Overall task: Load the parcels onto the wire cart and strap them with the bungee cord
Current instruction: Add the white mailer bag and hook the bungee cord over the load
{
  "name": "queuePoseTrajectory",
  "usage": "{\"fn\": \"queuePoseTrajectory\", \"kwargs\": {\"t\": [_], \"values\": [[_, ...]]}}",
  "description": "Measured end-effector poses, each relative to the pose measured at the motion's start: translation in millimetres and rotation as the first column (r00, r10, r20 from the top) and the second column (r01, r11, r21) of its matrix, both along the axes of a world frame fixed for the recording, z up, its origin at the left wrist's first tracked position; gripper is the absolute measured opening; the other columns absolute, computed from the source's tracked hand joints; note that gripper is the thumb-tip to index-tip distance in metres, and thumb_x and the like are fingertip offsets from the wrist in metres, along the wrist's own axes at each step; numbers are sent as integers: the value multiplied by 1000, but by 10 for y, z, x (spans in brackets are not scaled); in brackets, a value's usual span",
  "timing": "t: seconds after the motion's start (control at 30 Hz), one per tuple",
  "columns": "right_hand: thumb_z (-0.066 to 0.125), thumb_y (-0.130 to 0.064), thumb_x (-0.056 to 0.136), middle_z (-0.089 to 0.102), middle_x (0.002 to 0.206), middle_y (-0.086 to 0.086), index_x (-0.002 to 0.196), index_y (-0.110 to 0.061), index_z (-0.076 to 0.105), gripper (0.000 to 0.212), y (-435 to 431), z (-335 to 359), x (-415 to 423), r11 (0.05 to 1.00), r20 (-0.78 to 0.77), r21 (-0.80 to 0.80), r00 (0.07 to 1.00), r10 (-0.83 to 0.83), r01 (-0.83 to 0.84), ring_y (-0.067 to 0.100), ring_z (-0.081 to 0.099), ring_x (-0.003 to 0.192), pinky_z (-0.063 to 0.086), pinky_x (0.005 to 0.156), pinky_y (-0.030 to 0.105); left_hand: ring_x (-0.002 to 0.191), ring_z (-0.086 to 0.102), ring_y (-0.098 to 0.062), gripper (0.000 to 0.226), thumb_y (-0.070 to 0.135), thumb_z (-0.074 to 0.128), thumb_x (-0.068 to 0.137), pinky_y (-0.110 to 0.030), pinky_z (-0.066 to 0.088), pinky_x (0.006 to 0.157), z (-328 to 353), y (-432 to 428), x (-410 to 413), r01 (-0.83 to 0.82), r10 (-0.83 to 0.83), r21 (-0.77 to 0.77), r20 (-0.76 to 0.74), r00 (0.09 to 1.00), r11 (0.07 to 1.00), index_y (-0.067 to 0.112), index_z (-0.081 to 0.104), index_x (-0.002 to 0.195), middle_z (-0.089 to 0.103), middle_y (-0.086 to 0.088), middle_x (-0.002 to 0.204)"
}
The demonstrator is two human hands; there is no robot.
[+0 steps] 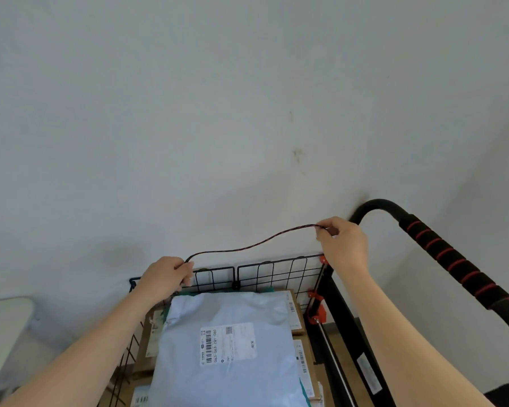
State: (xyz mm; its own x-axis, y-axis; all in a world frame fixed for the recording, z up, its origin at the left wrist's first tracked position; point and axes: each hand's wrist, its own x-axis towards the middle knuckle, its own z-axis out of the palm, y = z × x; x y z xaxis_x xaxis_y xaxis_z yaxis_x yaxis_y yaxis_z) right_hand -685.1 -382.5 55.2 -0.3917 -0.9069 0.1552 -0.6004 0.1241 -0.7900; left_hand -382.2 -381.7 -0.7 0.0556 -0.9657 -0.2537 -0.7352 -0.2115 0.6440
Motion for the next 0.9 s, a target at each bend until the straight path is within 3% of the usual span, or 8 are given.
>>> {"fn": "queuePoseTrajectory", "kwargs": {"t": [0.13, 0.27, 0.5, 0.6, 0.67, 0.77, 0.83, 0.9], "values": [[55, -30, 92, 66, 68, -4, 84, -18, 70, 21, 18, -110, 189, 977, 35, 192, 995, 90, -95, 11, 55, 61, 43, 58, 24, 46, 45, -12, 32, 24, 47, 98, -17, 38, 45, 209, 45, -110, -118, 168, 128, -527, 833, 985, 6, 66, 79, 64, -4, 66], [61, -30, 87, 61, 64, -4, 75, -17, 68, 19, 38, -156, 440, 945, -19, 266, 979, 204, -191, 12, 52, 59, 41, 55, 24, 45, 45, -9, 30, 27, 49, 97, -19, 42, 49, 404, 46, -241, -122, 239, 212, -717, 655, 970, 9, 65, 79, 62, -1, 62], [61, -17, 82, 59, 65, -8, 74, -25, 63, 12, 26, -214, 819, 882, -40, 333, 929, 367, -334, 13, 58, 68, 49, 61, 24, 43, 43, -8, 30, 29, 51, 96, -18, 43, 43, 586, 40, -330, -121, 267, 239, -822, 503, 963, 12, 60, 73, 56, 3, 53], [61, -11, 83, 61, 71, -4, 92, -20, 66, 14, -5, -276, 879, 866, 45, 353, 930, 364, -355, 17, 62, 73, 57, 79, 35, 43, 45, -8, 30, 30, 52, 95, -18, 45, 45, 615, 36, -285, -119, 260, 231, -825, 501, 966, 12, 59, 73, 56, 2, 54], [59, -10, 84, 66, 93, 1, 117, -17, 61, 33, -16, -291, 893, 859, 35, 376, 931, 362, -348, 17, 62, 81, 55, 83, 33, 46, 48, -9, 28, 29, 54, 95, -19, 48, 50, 618, 31, -249, -118, 245, 216, -825, 510, 969, 13, 58, 73, 58, 1, 59], [60, -15, 87, 55, 130, 4, 138, -19, 45, 54, -2, -268, 906, 876, -50, 378, 938, 344, -301, 19, 58, 103, 46, 82, 27, 51, 55, -10, 23, 26, 56, 94, -21, 53, 56, 614, 22, -209, -110, 210, 179, -824, 526, 978, 11, 59, 76, 61, -3, 68], [62, -19, 87, 58, 124, 3, 134, -19, 50, 48, 3, -248, 941, 899, -91, 326, 937, 339, -293, 14, 55, 94, 41, 75, 23, 51, 57, -10, 22, 25, 58, 92, -21, 55, 57, 605, 11, -202, -104, 181, 148, -815, 550, 983, 9, 60, 78, 62, -4, 71], [63, -24, 86, 66, 102, 1, 118, -19, 64, 32, 2, -237, 1013, 885, -41, 297, 921, 388, -359, 10, 56, 78, 43, 67, 20, 52, 59, -10, 21, 24, 60, 91, -21, 57, 59, 592, -2, -202, -100, 166, 133, -811, 562, 986, 7, 61, 80, 63, -5, 72]]}}
